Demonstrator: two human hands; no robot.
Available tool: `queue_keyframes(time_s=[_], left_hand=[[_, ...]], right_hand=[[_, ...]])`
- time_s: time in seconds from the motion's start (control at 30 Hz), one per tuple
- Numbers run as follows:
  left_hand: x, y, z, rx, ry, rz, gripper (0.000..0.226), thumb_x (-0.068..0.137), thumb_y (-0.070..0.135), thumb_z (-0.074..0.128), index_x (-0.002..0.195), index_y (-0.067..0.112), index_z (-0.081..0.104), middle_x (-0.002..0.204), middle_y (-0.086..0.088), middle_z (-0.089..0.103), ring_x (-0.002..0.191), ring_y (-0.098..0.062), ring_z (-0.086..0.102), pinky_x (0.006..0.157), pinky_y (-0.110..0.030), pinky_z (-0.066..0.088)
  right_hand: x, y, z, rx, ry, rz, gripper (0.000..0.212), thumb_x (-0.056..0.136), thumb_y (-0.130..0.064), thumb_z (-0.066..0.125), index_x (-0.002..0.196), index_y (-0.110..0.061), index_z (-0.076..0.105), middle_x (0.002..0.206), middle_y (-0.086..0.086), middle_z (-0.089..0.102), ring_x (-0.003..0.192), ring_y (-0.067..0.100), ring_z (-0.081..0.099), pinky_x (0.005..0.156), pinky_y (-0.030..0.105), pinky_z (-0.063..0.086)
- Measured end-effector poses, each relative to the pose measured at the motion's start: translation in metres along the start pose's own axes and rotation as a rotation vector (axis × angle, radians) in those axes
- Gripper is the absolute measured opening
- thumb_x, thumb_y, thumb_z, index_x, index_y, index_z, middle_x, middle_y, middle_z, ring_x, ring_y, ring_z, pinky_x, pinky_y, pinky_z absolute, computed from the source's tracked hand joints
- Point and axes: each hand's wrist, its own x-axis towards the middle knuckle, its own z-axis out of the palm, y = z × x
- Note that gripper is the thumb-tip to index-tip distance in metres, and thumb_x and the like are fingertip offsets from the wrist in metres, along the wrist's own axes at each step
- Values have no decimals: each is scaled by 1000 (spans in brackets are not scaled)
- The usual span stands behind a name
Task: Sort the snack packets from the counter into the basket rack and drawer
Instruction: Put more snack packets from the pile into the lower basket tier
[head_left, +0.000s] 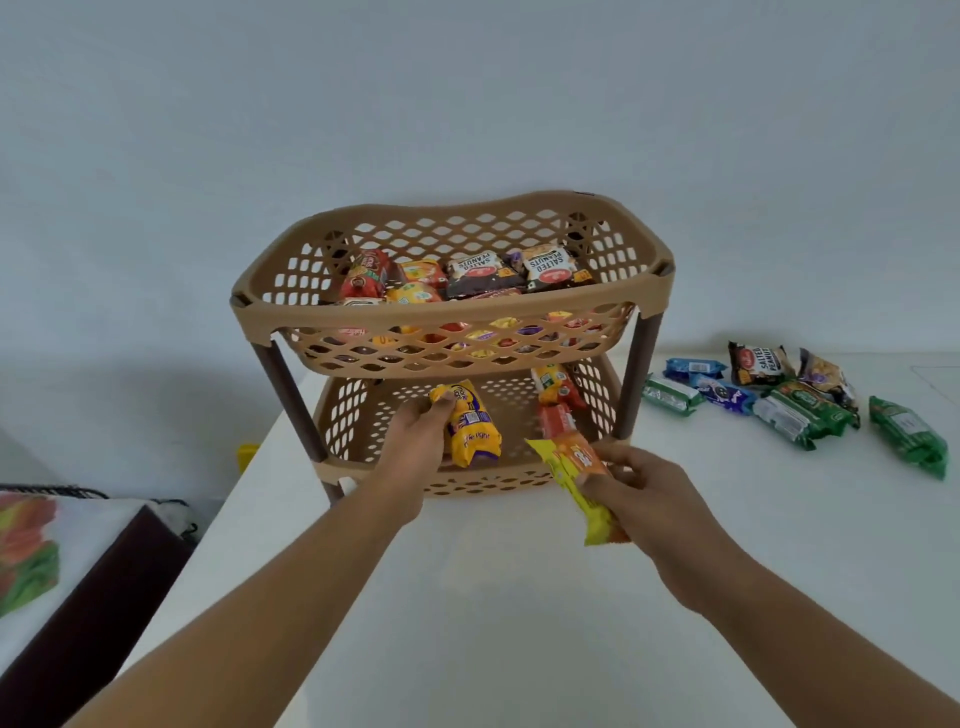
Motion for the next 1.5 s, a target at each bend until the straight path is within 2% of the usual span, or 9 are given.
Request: queue_keyframes(time_s=[0.2,0.3,0.43,0.53,0.7,0.9,1.17,1.33,1.5], left_hand=[[27,2,-5,217,4,8,37,97,39,54,125,15,52,108,-9,68,89,-23,71,74,-39,61],[47,0,-8,364,10,1,37,96,40,55,122,15,53,106,-8,67,91,-26,69,81,-46,59],[69,-4,-5,509,-47,-52,24,97,26,52,115,12,59,103,-11,68,91,-29,69,82,-47,59],[84,-6,6,533,-81,-86,23,99,22,49,114,10,61,106,-12,68,93,-28,68,83,-40,58],[97,-15,25,483,-171,-156,20,100,22,47,115,13,59,105,-10,67,90,-25,68,59,-32,58],[107,-30,31,749,-92,-86,35,88,39,61,112,14,62,103,-8,64,95,-29,63,72,-35,50],[97,-26,33,978,-41,45,37,85,38,67,111,12,61,89,-5,64,85,-26,68,63,-31,51],[96,-27,33,861,-125,27,52,90,28,60,140,23,46,133,-9,57,102,-30,66,81,-42,58],[98,-29,32,952,-113,111,49,92,28,55,141,27,47,144,-5,48,123,-28,53,96,-47,49]], right_hand=[[45,-5,23,-311,96,-142,37,75,-31,80,105,-33,58,94,-9,70,82,12,69,67,37,62],[69,-10,35,-569,108,-290,42,75,-39,75,108,-39,48,93,-16,66,83,11,67,68,38,61],[113,-15,50,-831,124,-422,37,83,-38,67,116,-30,50,93,-14,62,83,13,64,68,30,56],[146,-13,61,-987,106,-465,24,86,-33,64,105,-22,55,85,-8,62,81,15,64,68,30,56],[178,0,66,-1101,66,-385,20,82,-28,68,95,-16,58,74,-2,60,68,17,61,61,35,58],[181,13,66,-1180,76,-414,24,86,-37,63,101,-20,57,83,-3,64,73,19,61,58,31,51],[180,15,67,-1255,79,-354,12,87,-18,60,99,-16,61,80,1,60,71,24,58,60,34,51],[180,15,67,-1306,79,-357,9,89,-19,59,95,-15,64,78,2,61,69,22,59,62,36,56],[182,16,68,-1321,73,-353,13,89,-21,60,99,-13,64,80,3,63,71,23,61,64,38,58]])
